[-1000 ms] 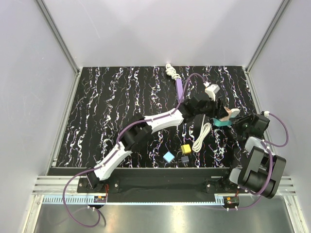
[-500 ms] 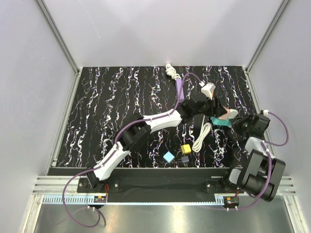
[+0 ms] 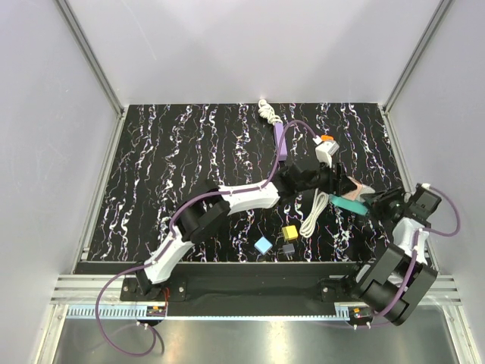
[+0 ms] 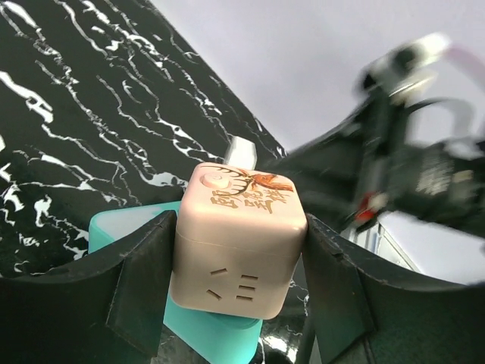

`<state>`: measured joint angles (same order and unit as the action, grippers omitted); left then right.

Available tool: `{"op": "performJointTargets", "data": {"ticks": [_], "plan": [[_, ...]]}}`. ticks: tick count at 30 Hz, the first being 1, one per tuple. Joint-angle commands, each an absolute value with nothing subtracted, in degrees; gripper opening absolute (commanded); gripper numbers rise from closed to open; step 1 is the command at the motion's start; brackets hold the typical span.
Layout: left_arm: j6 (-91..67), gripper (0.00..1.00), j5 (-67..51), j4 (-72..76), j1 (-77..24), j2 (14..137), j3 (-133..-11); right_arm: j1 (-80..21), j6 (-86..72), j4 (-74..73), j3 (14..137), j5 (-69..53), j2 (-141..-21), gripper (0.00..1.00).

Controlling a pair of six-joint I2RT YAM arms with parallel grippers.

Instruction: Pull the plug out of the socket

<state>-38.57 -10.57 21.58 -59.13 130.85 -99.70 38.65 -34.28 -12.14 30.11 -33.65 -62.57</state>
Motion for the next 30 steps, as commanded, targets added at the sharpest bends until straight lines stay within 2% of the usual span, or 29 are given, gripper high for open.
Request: {"op": "performJointTargets", "data": {"ticks": [1, 5, 6, 17, 19, 26, 30], "plan": [[-36.74, 0.0, -10.98, 31.47, -59.06, 124.72, -101.68, 39.11, -34.37, -14.24, 28.21, -46.57, -61.8, 0.42], [-34.29, 0.0, -11.6, 32.08, -59.06, 124.89, -101.51, 39.11, -33.66, -19.15, 28.04, -42.63, -53.8, 0.59], [-33.58, 0.0, -11.43, 31.82, -58.98, 125.07, -101.6, 39.02, -34.1, -19.6, 27.86, -42.63, -52.22, 0.6], [-28.31, 0.0, -12.04, 30.14, -57.92, 124.98, -102.66, 39.11, -32.08, -22.5, 32.52, -38.06, -52.91, 0.63], [-27.86, 0.0, -12.39, 30.58, -57.83, 125.59, -103.79, 39.11, -32.17, -22.33, 32.52, -37.36, -53.08, 0.66], [-25.15, 0.0, -13.1, 31.47, -58.53, 130.86, -109.69, 39.11, -30.76, -22.76, 36.91, -32.7, -54.93, 0.67], [-21.71, 0.0, -12.04, 34.53, -59.76, 129.47, -103.48, 39.11, -29.01, -23.03, 37.44, -29.89, -53.35, 0.69]]}}
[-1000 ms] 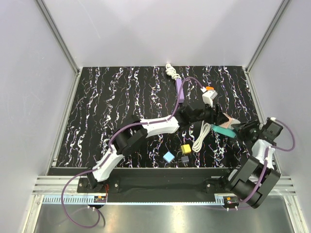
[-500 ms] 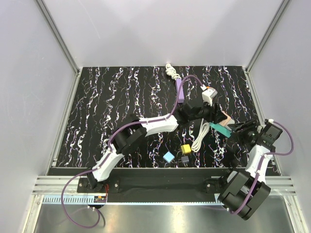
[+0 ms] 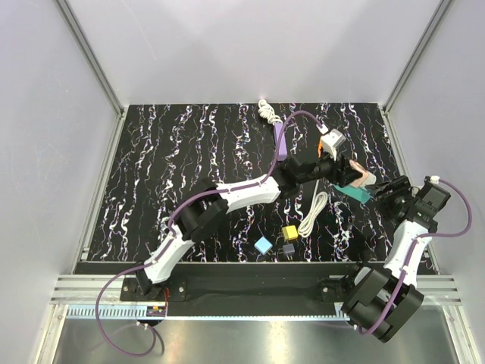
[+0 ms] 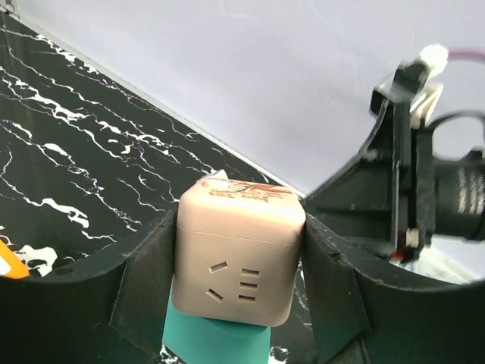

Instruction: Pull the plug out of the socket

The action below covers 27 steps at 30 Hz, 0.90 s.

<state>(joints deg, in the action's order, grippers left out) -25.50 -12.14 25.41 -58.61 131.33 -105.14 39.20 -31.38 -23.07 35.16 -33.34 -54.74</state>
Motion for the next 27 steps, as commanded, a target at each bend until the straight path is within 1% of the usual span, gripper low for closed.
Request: {"op": "performJointTargets", "data": {"ticks": [1, 4, 7, 11, 16, 17, 18, 19, 21, 22, 24, 26, 27], "plan": [[-20.75, 0.0, -12.22, 35.24, -59.85, 129.03, -102.32, 39.11, -28.92, -23.11, 37.44, -29.62, -53.26, 0.69], [-19.34, 0.0, -13.96, 37.0, -59.94, 129.2, -99.76, 39.11, -30.06, -21.8, 37.44, -31.37, -53.35, 0.69], [-17.59, 0.0, -15.2, 37.0, -59.94, 129.99, -99.84, 39.11, -30.5, -21.36, 37.79, -32.25, -53.7, 0.69], [-16.35, 0.0, -15.73, 37.61, -59.94, 129.55, -98.88, 39.02, -30.15, -20.92, 37.35, -32.17, -53.35, 0.69], [-16.26, 0.01, -15.38, 39.81, -59.94, 128.32, -94.49, 39.11, -30.15, -20.57, 37.0, -32.08, -52.56, 0.69], [-16.26, 0.04, -15.21, 39.38, -59.94, 128.41, -93.96, 39.11, -30.15, -20.39, 36.91, -32.17, -52.56, 0.69], [-16.26, 0.11, -15.29, 38.77, -59.85, 128.41, -93.87, 39.11, -30.06, -20.48, 36.83, -32.25, -52.56, 0.69], [-16.52, 0.26, -14.86, 37.28, -59.85, 128.41, -93.69, 39.11, -29.97, -20.39, 36.74, -32.26, -52.56, 0.69], [-17.22, 0.41, -14.5, 37.09, -59.77, 128.15, -92.12, 39.02, -29.8, -20.3, 36.56, -32.52, -52.65, 0.69], [-18.1, 0.51, -14.24, 38.05, -59.77, 127.27, -91.24, 39.11, -29.62, -20.3, 36.3, -32.43, -52.56, 0.69], [-18.72, 0.51, -13.8, 39.46, -59.77, 126.13, -87.46, 39.11, -29.36, -20.04, 35.95, -32.43, -52.56, 0.69], [-19.42, 0.58, -13.01, 40.69, -59.85, 123.93, -84.05, 39.11, -29.18, -19.95, 35.6, -32.52, -52.73, 0.69], [-19.42, 0.64, -12.75, 40.78, -59.85, 122.53, -83.07, 39.11, -29.09, -19.78, 35.51, -32.95, -52.82, 0.69]]}}
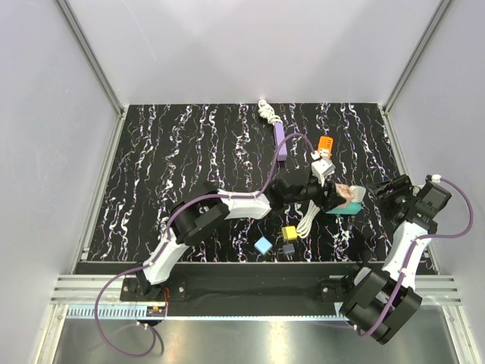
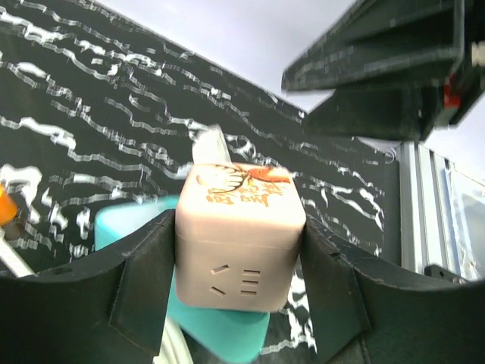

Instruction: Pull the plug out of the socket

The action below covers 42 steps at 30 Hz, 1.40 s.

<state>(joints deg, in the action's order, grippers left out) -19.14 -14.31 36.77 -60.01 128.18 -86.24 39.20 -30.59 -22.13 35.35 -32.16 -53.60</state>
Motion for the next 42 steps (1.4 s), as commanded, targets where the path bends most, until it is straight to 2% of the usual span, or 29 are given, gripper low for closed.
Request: {"op": "performJointTargets", "data": {"ticks": [1, 2, 6, 11, 12, 13, 18, 20, 24, 33, 38, 40, 42], "plan": [[-19.51, 0.69, -12.48, 41.48, -59.85, 121.74, -81.93, 39.11, -29.0, -19.86, 35.42, -33.05, -52.82, 0.69], [-19.51, 0.74, -12.48, 41.83, -59.85, 121.03, -79.91, 39.11, -28.92, -19.78, 35.33, -33.13, -52.91, 0.69], [-20.21, 0.84, -13.53, 42.54, -59.85, 117.35, -76.47, 39.11, -28.92, -19.51, 34.81, -34.01, -52.82, 0.69], [-21.97, 0.87, -16.78, 40.88, -59.68, 114.53, -74.88, 39.11, -28.92, -19.6, 34.37, -34.19, -53.52, 0.7], [-22.67, 0.92, -18.35, 40.09, -59.59, 113.48, -74.8, 39.11, -29.0, -19.69, 34.37, -33.67, -53.61, 0.69], [-23.02, 0.93, -18.89, 39.38, -59.24, 112.86, -74.1, 39.11, -29.26, -20.12, 34.37, -33.31, -53.61, 0.7], [-24.0, 0.93, -26.52, 32.62, -56.96, 111.97, -76.19, 39.11, -29.44, -21.09, 35.68, -31.73, -54.49, 0.71], [-22.33, 0.93, -28.21, 24.9, -56.08, 113.63, -80.58, 39.11, -29.53, -21.79, 35.95, -31.38, -55.54, 0.72], [-18.2, 0.87, -28.39, 13.63, -54.93, 116.28, -86.57, 39.02, -29.97, -21.88, 35.69, -33.13, -56.95, 0.72], [-21.97, 0.84, -31.29, 18.19, -54.05, 115.14, -82.09, 37.8, -30.76, -24.08, 35.59, -28.92, -57.38, 0.7], [-21.01, 0.87, -27.35, 17.59, -56.07, 115.05, -82.0, 29.2, -31.46, -28.99, 40.94, -18.93, -62.49, 0.7], [-18.9, 0.82, -22.86, 11.53, -57.65, 115.75, -85.75, 27.51, -32.52, -30.58, 41.92, -15.92, -61.27, 0.7], [-18.72, 0.74, -21.19, 9.85, -58.53, 116.1, -87.27, 27.42, -32.0, -31.9, 43.32, -12.49, -60.12, 0.7]]}}
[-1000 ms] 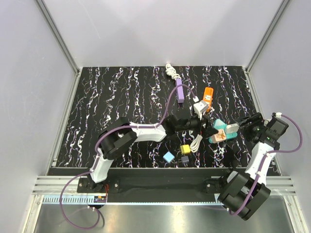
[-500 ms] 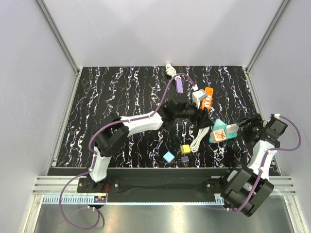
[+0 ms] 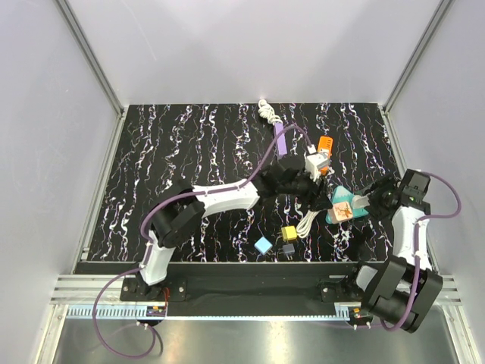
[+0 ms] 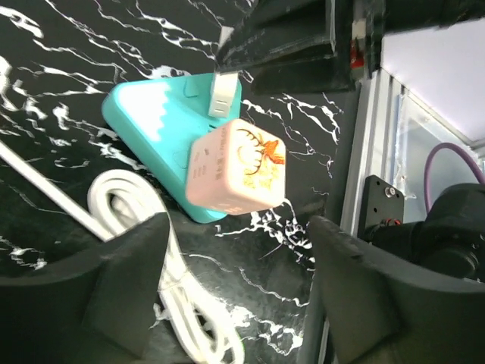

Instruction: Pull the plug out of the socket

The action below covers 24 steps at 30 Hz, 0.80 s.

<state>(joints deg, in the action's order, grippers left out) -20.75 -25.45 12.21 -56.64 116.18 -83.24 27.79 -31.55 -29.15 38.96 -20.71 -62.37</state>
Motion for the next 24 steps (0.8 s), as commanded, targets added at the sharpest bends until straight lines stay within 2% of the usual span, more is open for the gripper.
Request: {"op": "performJointTargets", "data": {"ticks": [1, 4, 8, 14, 24], "plan": [[-18.63, 0.64, -20.92, 10.02, -59.58, 116.02, -87.54, 27.42, -31.64, -33.3, 43.94, -11.7, -59.94, 0.7], [-17.93, 0.4, -19.51, 10.37, -61.34, 116.1, -88.93, 26.72, -30.67, -35.93, 46.14, -9.41, -61.86, 0.7], [-19.24, 0.24, -21.79, 10.2, -61.7, 120.22, -93.85, 24.0, -30.76, -38.23, 48.95, -5.99, -65.82, 0.68], [-22.23, 0.19, -25.31, 7.91, -61.79, 127.43, -101.86, 19.17, -32.34, -42.71, 55.44, 3.42, -68.46, 0.69], [-22.68, 0.16, -24.87, 9.67, -61.88, 129.64, -99.49, 14.07, -36.99, -50.7, 61.34, 9.66, -75.32, 0.71]]}}
